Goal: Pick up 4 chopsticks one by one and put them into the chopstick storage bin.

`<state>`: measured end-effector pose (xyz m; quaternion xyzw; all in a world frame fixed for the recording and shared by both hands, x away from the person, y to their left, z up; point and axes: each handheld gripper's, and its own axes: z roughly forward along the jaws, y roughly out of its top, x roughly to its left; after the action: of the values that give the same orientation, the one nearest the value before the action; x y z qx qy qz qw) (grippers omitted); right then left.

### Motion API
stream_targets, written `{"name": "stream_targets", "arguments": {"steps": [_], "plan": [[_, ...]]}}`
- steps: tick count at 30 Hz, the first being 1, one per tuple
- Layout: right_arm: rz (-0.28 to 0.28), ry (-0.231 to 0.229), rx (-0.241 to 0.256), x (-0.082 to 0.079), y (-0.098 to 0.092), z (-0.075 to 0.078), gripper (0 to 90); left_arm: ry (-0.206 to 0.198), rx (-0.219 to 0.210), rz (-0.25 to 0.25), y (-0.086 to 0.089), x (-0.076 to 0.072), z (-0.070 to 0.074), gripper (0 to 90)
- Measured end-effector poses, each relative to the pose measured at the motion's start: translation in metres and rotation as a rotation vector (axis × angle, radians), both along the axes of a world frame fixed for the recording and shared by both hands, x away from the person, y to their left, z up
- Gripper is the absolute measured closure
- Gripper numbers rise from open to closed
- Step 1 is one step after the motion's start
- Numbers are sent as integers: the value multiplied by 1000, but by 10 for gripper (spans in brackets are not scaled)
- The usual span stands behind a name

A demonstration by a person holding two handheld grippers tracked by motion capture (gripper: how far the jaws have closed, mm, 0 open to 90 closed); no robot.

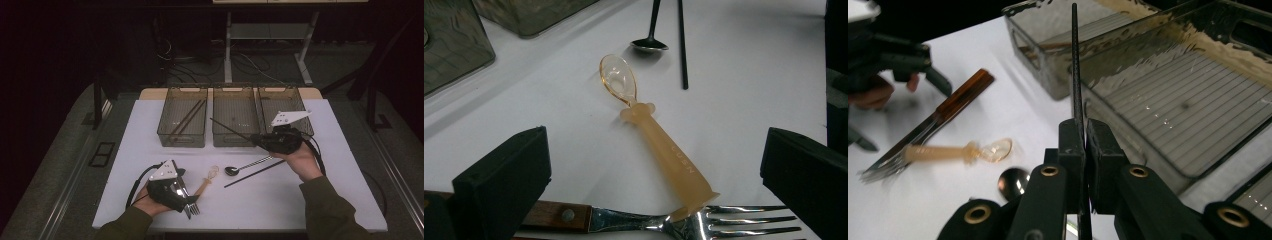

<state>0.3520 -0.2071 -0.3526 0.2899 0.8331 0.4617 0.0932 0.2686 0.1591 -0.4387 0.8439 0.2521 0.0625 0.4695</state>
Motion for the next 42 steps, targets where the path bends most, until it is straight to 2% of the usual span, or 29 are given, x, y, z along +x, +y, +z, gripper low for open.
{"name": "stream_targets", "arguments": {"steps": [7, 12, 16, 31, 37, 42], "plan": [[-28, -4, -26, 17, 20, 10, 860, 3, 2, -1, 0, -1, 0, 0], [-36, 11, -34, 29, 35, 13, 860, 5, -1, -1, 0, -1, 0, 0], [-45, 15, -32, 39, 50, 12, 860, 5, 5, -3, 0, 0, 0, 0], [-85, 49, -88, 79, 115, 8, 860, -1, -1, -10, -1, -1, 1, 0], [-114, 71, -103, 96, 142, 2, 859, -14, -22, -21, -1, -2, 2, 0], [-125, 81, -128, 106, 163, -5, 859, -11, -17, -23, -1, -2, 2, 0]]}}
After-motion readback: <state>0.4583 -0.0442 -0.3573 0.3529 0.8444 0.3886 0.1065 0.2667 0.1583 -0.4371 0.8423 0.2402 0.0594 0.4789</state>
